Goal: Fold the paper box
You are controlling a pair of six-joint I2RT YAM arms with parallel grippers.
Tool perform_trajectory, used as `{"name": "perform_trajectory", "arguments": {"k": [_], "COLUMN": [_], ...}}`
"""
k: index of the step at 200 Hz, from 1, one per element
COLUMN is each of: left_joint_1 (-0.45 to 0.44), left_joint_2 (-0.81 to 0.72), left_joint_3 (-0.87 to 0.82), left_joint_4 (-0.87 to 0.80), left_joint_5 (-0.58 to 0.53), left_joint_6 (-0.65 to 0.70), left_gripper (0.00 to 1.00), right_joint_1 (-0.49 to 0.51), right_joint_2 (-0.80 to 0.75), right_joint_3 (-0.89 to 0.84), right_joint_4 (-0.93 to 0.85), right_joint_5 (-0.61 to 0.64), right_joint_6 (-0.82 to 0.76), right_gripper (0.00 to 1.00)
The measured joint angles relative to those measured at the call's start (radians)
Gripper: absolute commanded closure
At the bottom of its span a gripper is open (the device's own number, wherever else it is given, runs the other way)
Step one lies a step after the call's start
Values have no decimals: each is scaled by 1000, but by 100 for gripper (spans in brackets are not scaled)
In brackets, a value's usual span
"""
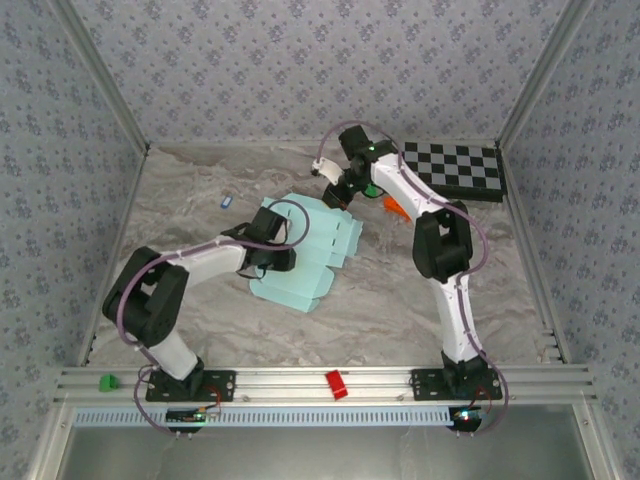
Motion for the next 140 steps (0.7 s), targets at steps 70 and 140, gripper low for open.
{"name": "perform_trajectory", "arguments": {"k": [70, 140], "left_joint_1": [77, 114], "left_joint_2": [-190, -161], "left_joint_3": [-157, -214], "left_joint_4": [35, 145], "left_joint_5": [53, 138], "left_joint_6": [-126, -214], "left_gripper": [48, 69], "right_joint_1": [19, 68], "right_joint_2": [-155, -252], "right_joint_3": [-285, -442], "right_joint_4": [293, 514], "right_joint_5": [127, 266], "right_joint_6": [-9, -32], "right_gripper": [100, 100]}}
